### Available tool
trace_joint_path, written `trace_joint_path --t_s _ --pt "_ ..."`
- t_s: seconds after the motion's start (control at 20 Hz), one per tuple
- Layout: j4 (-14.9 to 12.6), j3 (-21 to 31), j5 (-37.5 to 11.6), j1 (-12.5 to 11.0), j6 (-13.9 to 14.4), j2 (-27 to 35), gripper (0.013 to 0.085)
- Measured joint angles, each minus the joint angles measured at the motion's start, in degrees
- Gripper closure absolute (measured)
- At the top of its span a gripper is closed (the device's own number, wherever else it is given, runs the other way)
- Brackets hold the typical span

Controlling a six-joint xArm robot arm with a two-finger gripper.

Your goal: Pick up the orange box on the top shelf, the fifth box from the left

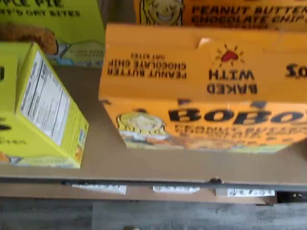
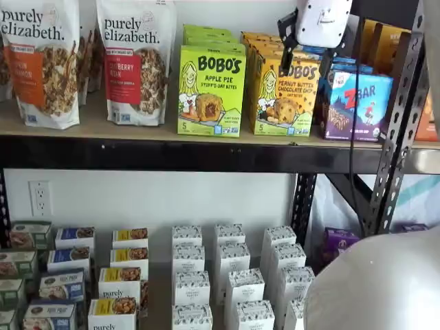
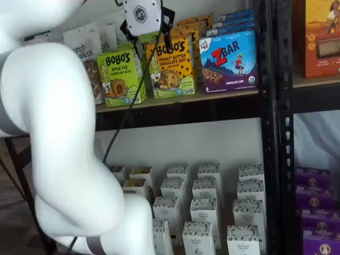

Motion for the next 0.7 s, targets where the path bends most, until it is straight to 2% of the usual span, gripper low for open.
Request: trace_joint_path --t_s 0.7 --pt "-2.5 -4.4 -0.5 0.7 0.8 5.4 0.013"
